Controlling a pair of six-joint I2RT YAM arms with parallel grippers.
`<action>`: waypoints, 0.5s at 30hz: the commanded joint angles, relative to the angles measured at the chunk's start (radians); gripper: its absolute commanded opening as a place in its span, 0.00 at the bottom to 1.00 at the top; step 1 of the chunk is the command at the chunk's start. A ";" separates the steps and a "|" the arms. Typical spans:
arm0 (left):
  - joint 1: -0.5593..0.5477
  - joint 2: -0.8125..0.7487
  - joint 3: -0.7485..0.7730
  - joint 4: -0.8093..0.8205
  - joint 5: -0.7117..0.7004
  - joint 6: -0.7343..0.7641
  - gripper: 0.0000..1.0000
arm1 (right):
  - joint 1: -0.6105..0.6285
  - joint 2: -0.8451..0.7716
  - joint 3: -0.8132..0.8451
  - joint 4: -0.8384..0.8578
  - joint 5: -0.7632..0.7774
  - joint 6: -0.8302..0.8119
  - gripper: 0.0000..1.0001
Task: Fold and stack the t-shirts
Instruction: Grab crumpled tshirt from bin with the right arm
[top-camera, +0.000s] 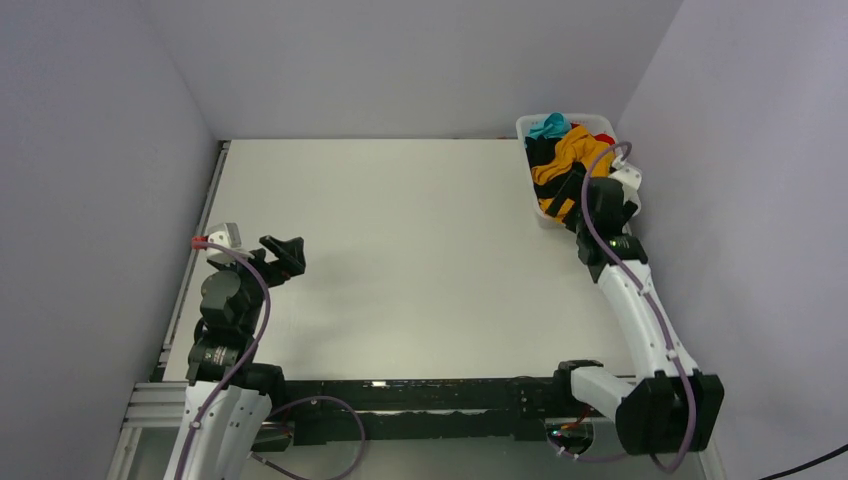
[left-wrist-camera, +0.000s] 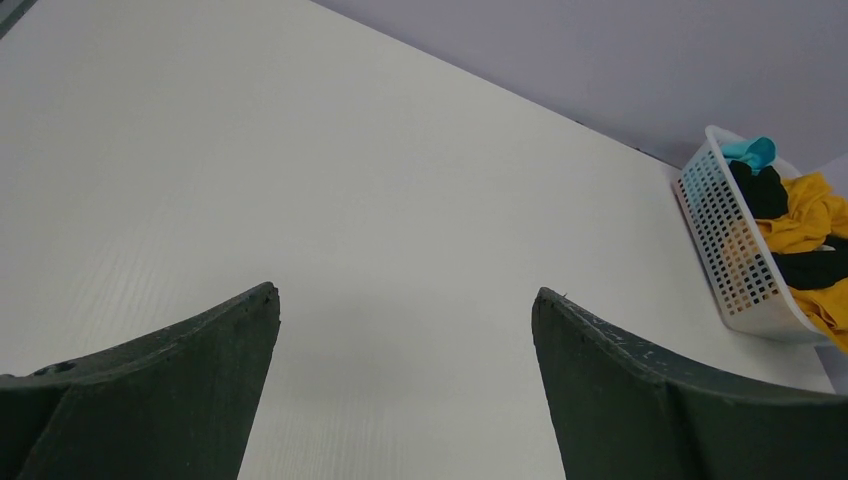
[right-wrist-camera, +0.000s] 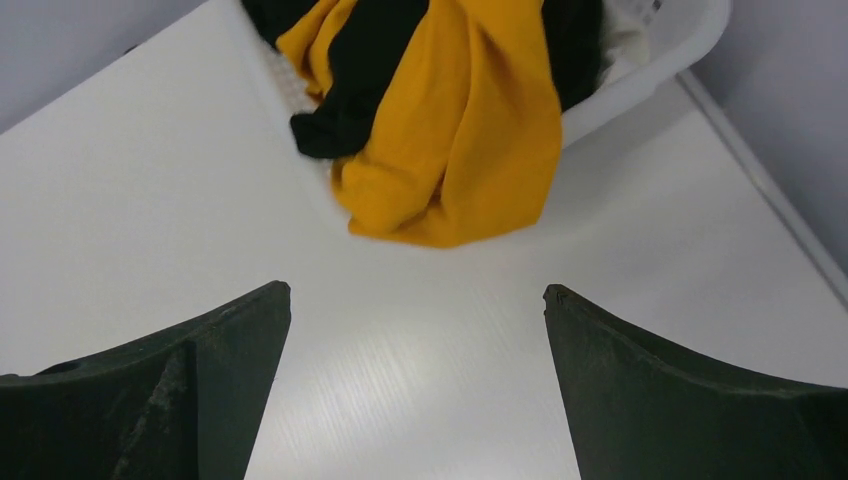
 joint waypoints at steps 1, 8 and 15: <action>0.004 0.019 0.064 -0.013 -0.016 0.016 0.99 | -0.028 0.164 0.204 -0.064 0.138 -0.032 1.00; 0.004 0.053 0.091 -0.042 -0.041 0.019 0.99 | -0.115 0.358 0.358 -0.061 0.059 -0.085 1.00; 0.004 0.008 0.085 -0.014 -0.040 0.016 0.99 | -0.208 0.492 0.470 0.037 -0.029 -0.082 1.00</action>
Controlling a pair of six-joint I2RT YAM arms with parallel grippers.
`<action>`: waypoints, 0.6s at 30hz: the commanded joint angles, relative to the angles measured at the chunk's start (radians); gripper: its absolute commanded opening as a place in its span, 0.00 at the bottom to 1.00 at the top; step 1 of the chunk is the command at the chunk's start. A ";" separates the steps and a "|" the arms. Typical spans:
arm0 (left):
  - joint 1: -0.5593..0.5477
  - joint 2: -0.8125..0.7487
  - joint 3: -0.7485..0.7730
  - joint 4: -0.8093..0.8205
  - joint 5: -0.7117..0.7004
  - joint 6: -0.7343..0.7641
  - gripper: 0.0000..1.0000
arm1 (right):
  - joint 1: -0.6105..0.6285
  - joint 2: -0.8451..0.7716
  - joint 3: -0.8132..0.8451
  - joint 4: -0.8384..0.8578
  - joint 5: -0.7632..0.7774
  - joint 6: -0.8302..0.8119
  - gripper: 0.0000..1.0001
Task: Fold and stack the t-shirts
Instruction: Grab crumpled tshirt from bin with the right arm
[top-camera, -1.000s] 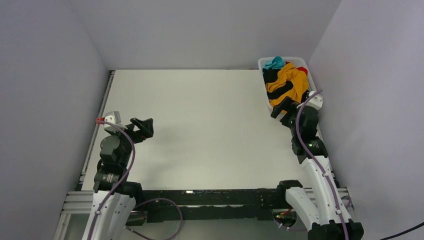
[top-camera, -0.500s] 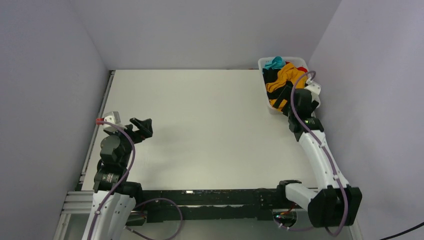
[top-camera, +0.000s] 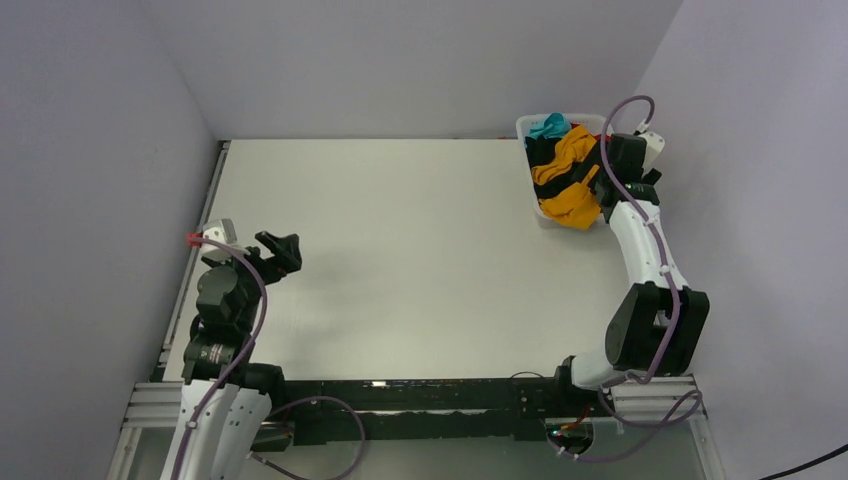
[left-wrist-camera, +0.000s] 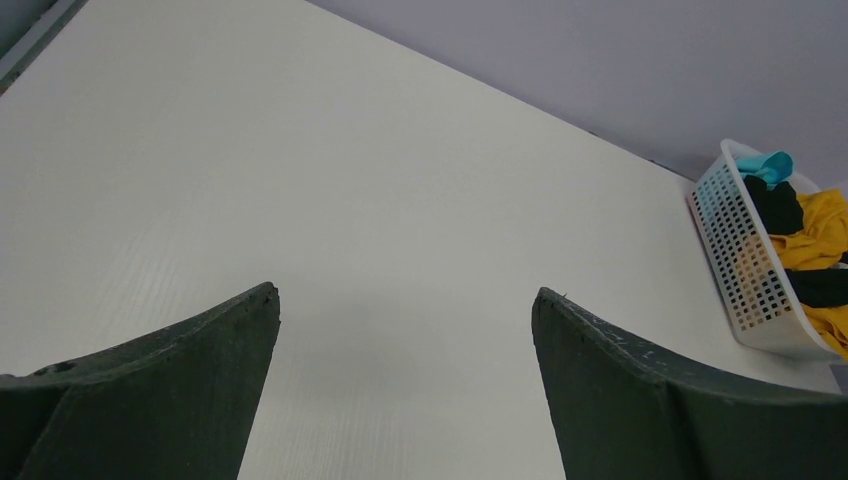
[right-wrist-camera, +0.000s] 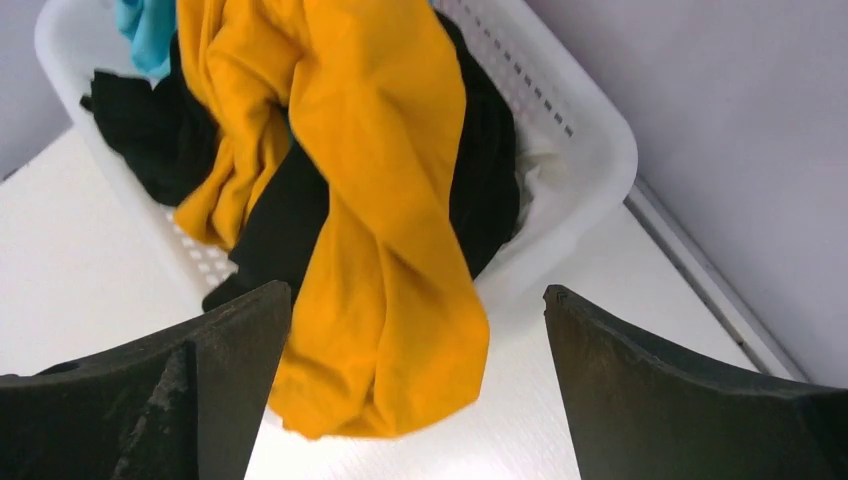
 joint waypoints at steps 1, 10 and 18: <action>0.004 -0.035 0.030 0.036 -0.007 0.007 0.99 | -0.042 0.085 0.114 0.073 -0.053 -0.011 1.00; 0.004 -0.050 0.047 -0.019 -0.143 -0.098 0.99 | -0.061 0.368 0.355 0.080 -0.068 -0.048 0.92; 0.004 0.010 0.074 -0.007 -0.082 -0.026 0.99 | -0.061 0.551 0.550 0.002 -0.092 -0.055 0.47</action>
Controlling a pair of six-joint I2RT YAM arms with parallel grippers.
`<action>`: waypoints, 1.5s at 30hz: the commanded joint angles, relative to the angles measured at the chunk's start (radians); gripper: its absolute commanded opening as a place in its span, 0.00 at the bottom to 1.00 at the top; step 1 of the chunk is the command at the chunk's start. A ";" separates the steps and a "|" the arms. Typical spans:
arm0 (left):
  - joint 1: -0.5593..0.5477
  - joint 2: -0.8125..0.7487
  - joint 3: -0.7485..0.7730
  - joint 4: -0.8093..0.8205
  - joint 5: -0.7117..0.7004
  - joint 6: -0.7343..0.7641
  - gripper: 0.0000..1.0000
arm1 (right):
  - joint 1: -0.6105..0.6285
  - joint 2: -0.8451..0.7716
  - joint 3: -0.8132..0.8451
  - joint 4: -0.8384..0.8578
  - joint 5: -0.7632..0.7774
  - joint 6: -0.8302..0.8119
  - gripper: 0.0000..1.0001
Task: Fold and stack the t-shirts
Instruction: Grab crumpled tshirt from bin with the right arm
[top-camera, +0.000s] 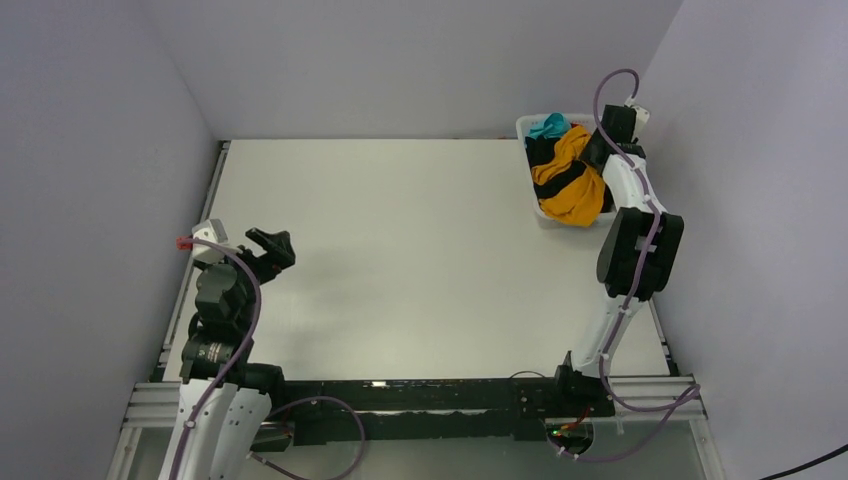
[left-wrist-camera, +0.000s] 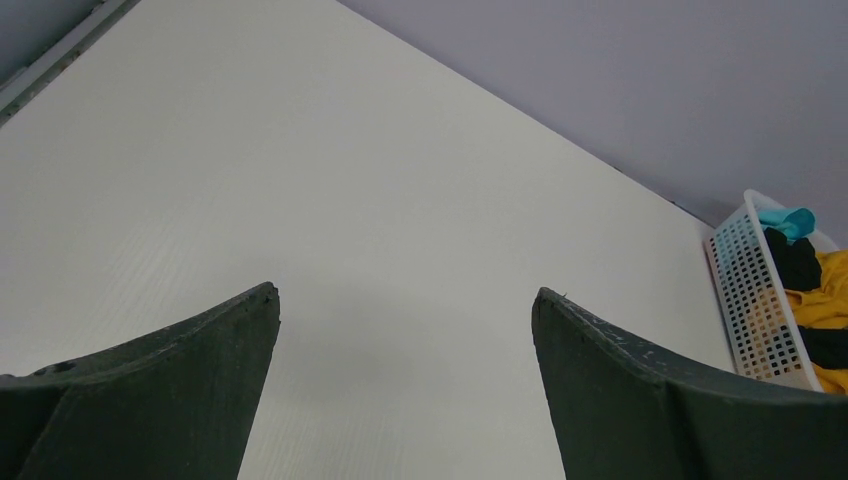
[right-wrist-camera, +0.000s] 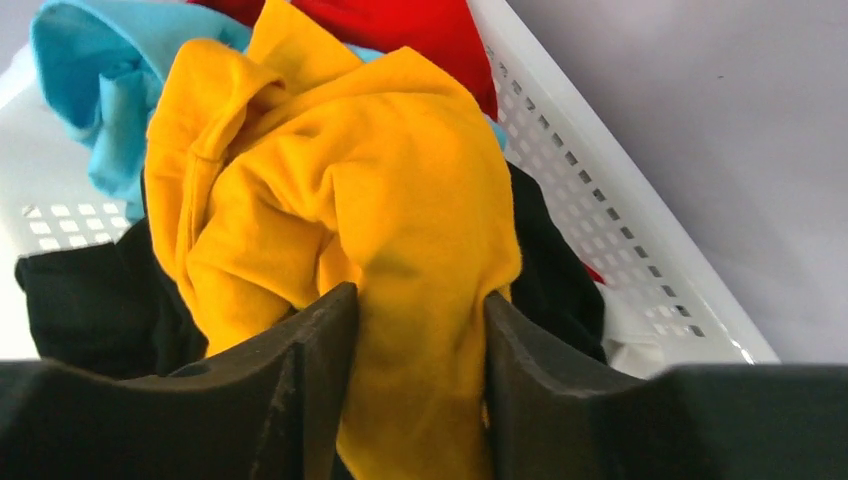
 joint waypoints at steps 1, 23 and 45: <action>0.004 0.022 0.051 0.031 0.033 0.055 0.99 | -0.004 0.041 0.113 -0.013 -0.018 -0.018 0.37; 0.004 -0.030 -0.026 0.139 0.193 0.089 0.99 | -0.001 -0.190 0.245 -0.008 0.026 -0.180 0.00; 0.004 -0.027 -0.030 0.119 0.184 0.084 0.99 | -0.001 -0.122 0.141 -0.127 -0.122 -0.200 0.14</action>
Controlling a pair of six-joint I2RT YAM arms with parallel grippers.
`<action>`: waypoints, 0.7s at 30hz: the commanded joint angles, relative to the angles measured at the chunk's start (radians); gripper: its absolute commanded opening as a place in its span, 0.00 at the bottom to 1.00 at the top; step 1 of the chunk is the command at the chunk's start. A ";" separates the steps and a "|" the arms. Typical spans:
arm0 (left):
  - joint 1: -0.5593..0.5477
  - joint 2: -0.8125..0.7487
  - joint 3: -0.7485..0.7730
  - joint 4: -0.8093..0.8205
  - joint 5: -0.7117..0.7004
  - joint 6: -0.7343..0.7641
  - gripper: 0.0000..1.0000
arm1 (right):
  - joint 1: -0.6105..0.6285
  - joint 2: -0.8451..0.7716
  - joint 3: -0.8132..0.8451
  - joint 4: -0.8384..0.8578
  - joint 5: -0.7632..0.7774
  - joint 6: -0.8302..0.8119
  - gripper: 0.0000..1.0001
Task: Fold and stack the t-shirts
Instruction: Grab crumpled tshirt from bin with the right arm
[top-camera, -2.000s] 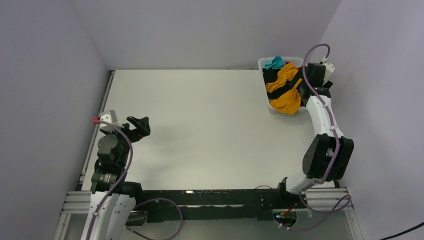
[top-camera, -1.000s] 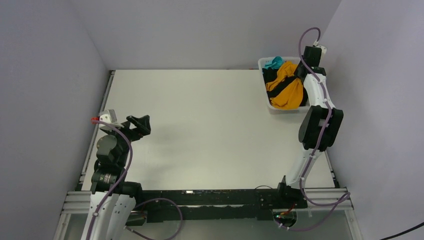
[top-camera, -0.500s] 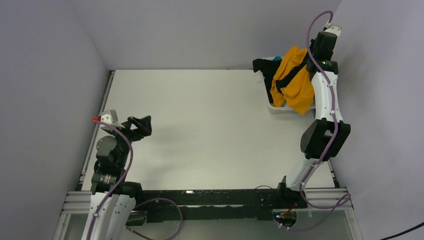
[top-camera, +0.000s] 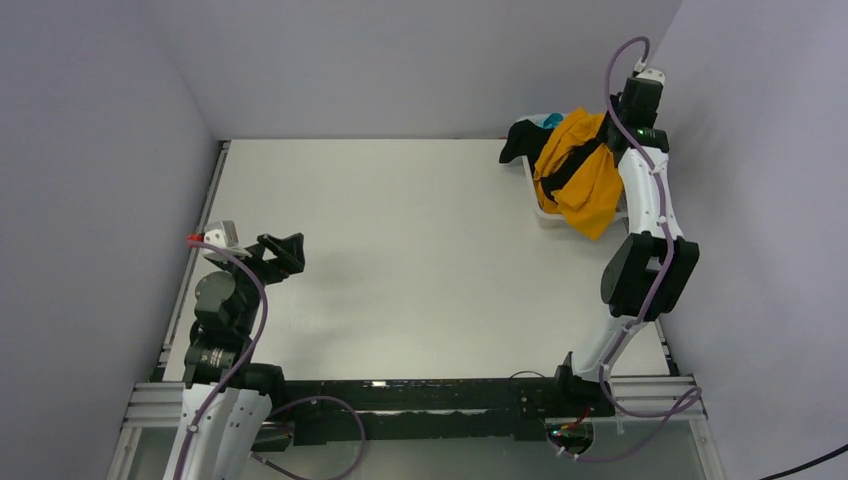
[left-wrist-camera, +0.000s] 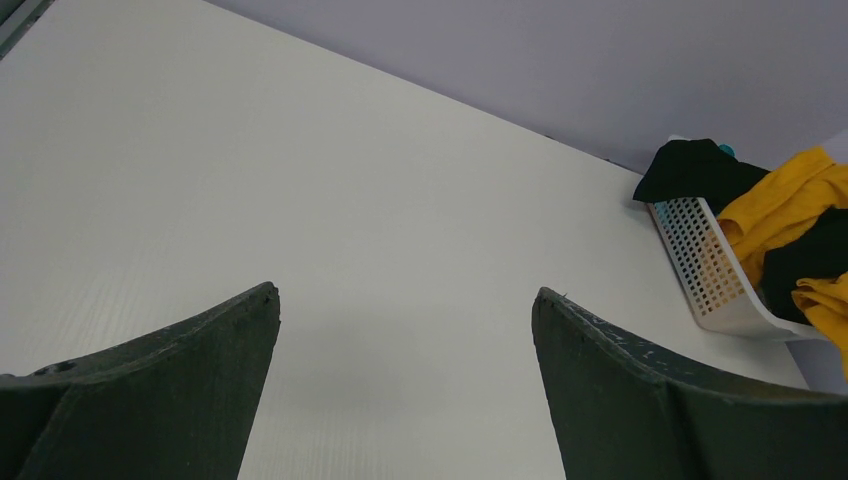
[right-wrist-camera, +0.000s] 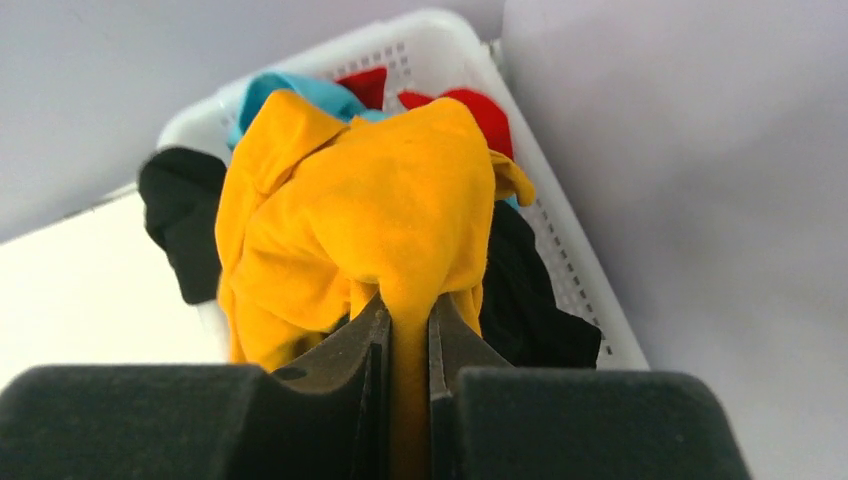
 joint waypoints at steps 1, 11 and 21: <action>0.004 0.004 0.009 0.026 0.006 0.008 0.99 | -0.005 0.048 0.031 -0.080 -0.016 -0.013 0.17; 0.004 0.018 -0.004 0.033 0.000 0.014 0.99 | -0.005 0.002 0.014 -0.209 0.027 -0.023 0.61; 0.003 0.028 -0.015 0.045 0.001 0.027 0.99 | -0.008 -0.153 -0.261 -0.139 0.083 0.044 0.61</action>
